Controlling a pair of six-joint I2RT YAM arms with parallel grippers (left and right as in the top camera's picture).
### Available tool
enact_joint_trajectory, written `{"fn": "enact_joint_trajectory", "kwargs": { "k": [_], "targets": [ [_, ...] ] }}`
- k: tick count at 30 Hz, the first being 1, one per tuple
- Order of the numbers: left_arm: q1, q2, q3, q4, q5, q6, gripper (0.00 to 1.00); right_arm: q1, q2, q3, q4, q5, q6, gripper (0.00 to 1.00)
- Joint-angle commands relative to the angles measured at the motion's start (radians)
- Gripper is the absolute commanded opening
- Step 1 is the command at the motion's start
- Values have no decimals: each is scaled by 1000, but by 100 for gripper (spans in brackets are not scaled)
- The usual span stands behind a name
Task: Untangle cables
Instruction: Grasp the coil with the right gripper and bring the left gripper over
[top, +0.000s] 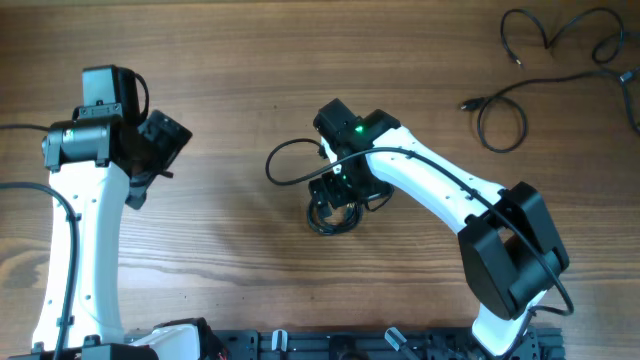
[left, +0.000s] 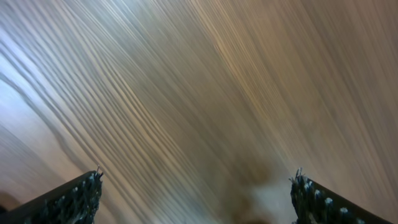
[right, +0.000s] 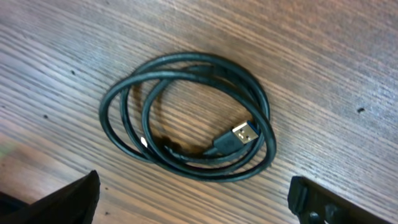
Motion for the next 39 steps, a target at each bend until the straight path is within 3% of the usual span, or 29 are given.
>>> {"fn": "enact_joint_trajectory", "kwargs": {
  "k": [1, 4, 7, 9, 11, 14, 17, 20, 23, 28, 34, 39],
  "targets": [
    [-23, 10, -2, -15, 272, 180, 100, -3, 5, -5, 38, 24, 35, 99],
    [-134, 43, -5, -85, 225, 195, 100, -56, 5, -5, 33, 89, 126, 100],
    [-200, 61, -5, -85, 187, 194, 100, -158, 5, -5, 1, 37, 126, 100],
    [-218, 71, -5, -85, 138, 193, 100, -215, 5, -5, -37, -84, 0, 100],
    [-215, 80, -5, -82, 110, 190, 100, -224, 5, -5, -48, -138, -31, 100],
    [-203, 128, -5, -63, 109, 182, 100, -206, 6, -7, -48, -119, -13, 75],
    [-203, 166, -5, -63, 108, 183, 100, -206, 6, -35, -36, -14, 107, 66],
    [-203, 176, -5, -63, 108, 183, 100, -203, 6, -108, 43, -145, 105, 55],
    [-203, 176, -5, -63, 109, 183, 100, -202, 6, -187, 124, -193, 106, 47],
    [-203, 176, -5, -62, 109, 183, 100, -177, 6, -266, 203, -219, 87, 47],
    [-203, 176, -5, -63, 109, 183, 100, -177, 6, -265, 230, -193, 87, 16],
    [-203, 176, -5, -63, 109, 183, 100, -177, 6, -265, 236, -109, 84, 17]
  ]
}}
